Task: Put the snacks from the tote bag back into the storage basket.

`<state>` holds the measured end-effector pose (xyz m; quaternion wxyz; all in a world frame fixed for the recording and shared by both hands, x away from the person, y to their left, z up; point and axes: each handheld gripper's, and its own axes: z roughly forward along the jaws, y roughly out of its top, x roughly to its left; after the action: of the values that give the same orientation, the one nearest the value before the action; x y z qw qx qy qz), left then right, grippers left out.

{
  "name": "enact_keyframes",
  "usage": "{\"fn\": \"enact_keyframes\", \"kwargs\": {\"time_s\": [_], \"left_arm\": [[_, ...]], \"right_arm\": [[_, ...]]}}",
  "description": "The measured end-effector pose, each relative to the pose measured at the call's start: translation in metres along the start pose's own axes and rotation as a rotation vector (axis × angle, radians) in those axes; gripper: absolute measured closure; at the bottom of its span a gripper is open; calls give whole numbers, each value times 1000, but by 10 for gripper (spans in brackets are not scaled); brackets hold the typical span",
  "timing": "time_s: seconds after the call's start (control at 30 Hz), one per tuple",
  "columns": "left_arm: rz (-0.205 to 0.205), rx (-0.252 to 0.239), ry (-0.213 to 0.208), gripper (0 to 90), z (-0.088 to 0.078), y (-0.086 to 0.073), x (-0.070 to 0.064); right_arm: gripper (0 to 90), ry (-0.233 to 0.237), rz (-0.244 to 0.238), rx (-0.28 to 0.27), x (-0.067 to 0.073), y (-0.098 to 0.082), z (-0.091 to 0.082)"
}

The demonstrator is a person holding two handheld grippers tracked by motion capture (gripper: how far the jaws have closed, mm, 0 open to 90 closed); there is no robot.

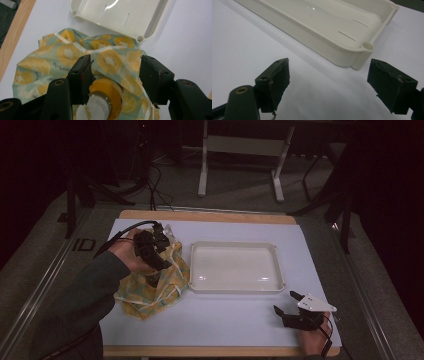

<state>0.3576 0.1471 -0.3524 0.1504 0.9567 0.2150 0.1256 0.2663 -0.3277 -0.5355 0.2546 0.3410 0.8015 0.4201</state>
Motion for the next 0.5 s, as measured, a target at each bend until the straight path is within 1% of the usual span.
{"fn": "enact_keyframes", "kwargs": {"time_s": [0.1,0.17,0.2,0.23,0.37,0.5], "left_arm": [[-16,26,3,444,0,-4,3],[-37,39,-4,449,1,-7,5],[-37,39,-4,453,1,-7,5],[-50,43,-11,453,1,-8,6],[-82,51,-13,458,0,-11,10],[-109,66,-3,459,0,-12,13]], "right_arm": [[177,0,-1,0,0,0,0],[177,2,-3,-1,0,0,0],[177,2,-3,-1,0,0,0],[177,5,-7,-5,0,0,0],[177,7,-12,-8,1,0,-1],[176,7,-14,-9,1,0,-1]]}}
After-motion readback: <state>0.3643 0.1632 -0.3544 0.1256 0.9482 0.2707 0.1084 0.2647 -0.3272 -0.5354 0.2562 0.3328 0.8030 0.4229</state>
